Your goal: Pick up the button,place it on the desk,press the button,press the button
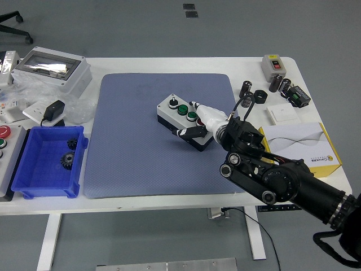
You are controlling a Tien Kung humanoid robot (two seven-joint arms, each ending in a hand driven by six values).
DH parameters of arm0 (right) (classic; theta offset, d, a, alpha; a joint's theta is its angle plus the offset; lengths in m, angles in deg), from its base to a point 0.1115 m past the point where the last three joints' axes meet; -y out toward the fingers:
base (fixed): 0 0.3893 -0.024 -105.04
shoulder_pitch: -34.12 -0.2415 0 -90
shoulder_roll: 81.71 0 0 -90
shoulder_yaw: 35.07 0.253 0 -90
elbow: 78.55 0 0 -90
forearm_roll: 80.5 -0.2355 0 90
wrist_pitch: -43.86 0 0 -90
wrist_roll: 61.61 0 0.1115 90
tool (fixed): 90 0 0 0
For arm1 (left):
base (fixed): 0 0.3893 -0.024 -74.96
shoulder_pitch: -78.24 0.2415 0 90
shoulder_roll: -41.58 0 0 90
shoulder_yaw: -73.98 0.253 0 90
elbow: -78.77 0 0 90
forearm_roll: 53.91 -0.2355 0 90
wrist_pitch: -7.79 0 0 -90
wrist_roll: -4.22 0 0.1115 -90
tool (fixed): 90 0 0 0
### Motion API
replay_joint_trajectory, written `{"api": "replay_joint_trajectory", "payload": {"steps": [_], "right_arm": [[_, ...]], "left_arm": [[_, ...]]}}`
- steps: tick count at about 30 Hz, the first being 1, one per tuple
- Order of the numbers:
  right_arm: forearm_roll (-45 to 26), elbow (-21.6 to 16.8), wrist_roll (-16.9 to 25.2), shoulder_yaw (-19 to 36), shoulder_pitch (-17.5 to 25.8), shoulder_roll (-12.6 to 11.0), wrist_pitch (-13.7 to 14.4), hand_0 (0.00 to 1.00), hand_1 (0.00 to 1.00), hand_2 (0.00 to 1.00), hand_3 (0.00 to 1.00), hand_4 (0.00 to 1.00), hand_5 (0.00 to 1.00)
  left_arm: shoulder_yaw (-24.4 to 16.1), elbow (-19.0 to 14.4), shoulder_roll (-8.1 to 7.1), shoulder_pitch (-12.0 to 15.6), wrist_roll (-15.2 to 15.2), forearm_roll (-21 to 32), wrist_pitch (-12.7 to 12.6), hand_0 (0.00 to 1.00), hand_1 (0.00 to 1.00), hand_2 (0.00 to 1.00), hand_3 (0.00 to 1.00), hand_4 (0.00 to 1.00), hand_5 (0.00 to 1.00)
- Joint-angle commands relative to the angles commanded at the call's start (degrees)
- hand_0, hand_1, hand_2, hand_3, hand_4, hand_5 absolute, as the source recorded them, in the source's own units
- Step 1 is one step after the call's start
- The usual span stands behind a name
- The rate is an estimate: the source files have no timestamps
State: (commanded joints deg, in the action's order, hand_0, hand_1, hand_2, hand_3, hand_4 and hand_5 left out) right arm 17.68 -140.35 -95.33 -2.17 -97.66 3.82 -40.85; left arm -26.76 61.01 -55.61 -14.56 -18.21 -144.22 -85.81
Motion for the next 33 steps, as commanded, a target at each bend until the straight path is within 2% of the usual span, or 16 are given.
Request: {"api": "replay_joint_trajectory", "payload": {"steps": [7,8,13,14,19,20,25,26,31,32,33], "right_arm": [[1.2,1.2,-0.2,-0.7,-0.1,0.6,1.4,0.978,0.998,0.998,0.998,0.984,0.591],[1.4,1.3,-0.2,-0.7,-0.1,0.6,1.6,0.926,0.965,0.998,0.998,0.988,0.593],[2.6,1.7,-0.6,-1.4,-0.2,1.0,2.9,0.926,0.965,0.998,0.998,0.988,0.593],[2.9,1.8,-0.7,-1.6,-0.2,1.0,3.2,0.681,0.798,0.876,0.998,0.991,0.592],[4.2,2.4,-1.4,-2.7,-0.2,1.3,3.8,0.681,0.798,0.876,0.998,0.991,0.592],[4.3,2.4,-1.6,-3.0,-0.2,1.4,3.8,0.391,0.671,0.762,0.998,0.978,0.561],[5.9,2.6,-2.3,-4.2,-0.2,1.7,4.3,0.391,0.671,0.762,0.998,0.978,0.561],[6.1,2.6,-2.4,-4.4,-0.2,1.7,4.5,0.300,0.567,0.667,0.998,0.890,0.391],[7.4,3.3,-2.6,-5.3,-0.2,1.9,5.1,0.300,0.567,0.667,0.998,0.890,0.391],[7.8,3.5,-2.7,-5.5,-0.2,2.0,5.3,0.262,0.494,0.593,0.932,0.859,0.364],[8.2,3.7,-2.8,-5.6,-0.2,2.0,5.4,0.262,0.494,0.593,0.932,0.859,0.364]], "left_arm": [[-0.1,0.0,0.00,-0.1,0.1,-0.2,0.1,0.620,0.517,0.502,0.604,0.408,0.172],[-0.1,0.0,0.00,-0.2,0.1,-0.2,0.1,0.620,0.517,0.502,0.603,0.402,0.174],[-0.1,0.0,-0.03,-0.2,0.2,-0.3,0.1,0.620,0.517,0.502,0.603,0.402,0.174],[-0.2,0.0,-0.03,-0.2,0.2,-0.3,0.2,0.619,0.516,0.503,0.602,0.388,0.175],[-0.2,0.1,-0.05,-0.2,0.3,-0.3,0.2,0.619,0.516,0.503,0.602,0.388,0.175],[-0.2,0.1,-0.05,-0.2,0.3,-0.3,0.2,0.620,0.515,0.503,0.601,0.376,0.166],[-0.2,0.1,-0.09,-0.3,0.4,-0.4,0.3,0.620,0.515,0.503,0.601,0.376,0.166],[-0.2,0.1,-0.09,-0.3,0.4,-0.4,0.3,0.619,0.515,0.504,0.601,0.368,0.159],[-0.2,0.1,-0.10,-0.3,0.5,-0.4,0.3,0.619,0.515,0.504,0.601,0.368,0.159],[-0.2,0.1,-0.11,-0.3,0.5,-0.4,0.3,0.620,0.515,0.505,0.601,0.362,0.157],[-0.2,0.2,-0.11,-0.3,0.5,-0.4,0.3,0.620,0.515,0.505,0.601,0.362,0.157]]}}
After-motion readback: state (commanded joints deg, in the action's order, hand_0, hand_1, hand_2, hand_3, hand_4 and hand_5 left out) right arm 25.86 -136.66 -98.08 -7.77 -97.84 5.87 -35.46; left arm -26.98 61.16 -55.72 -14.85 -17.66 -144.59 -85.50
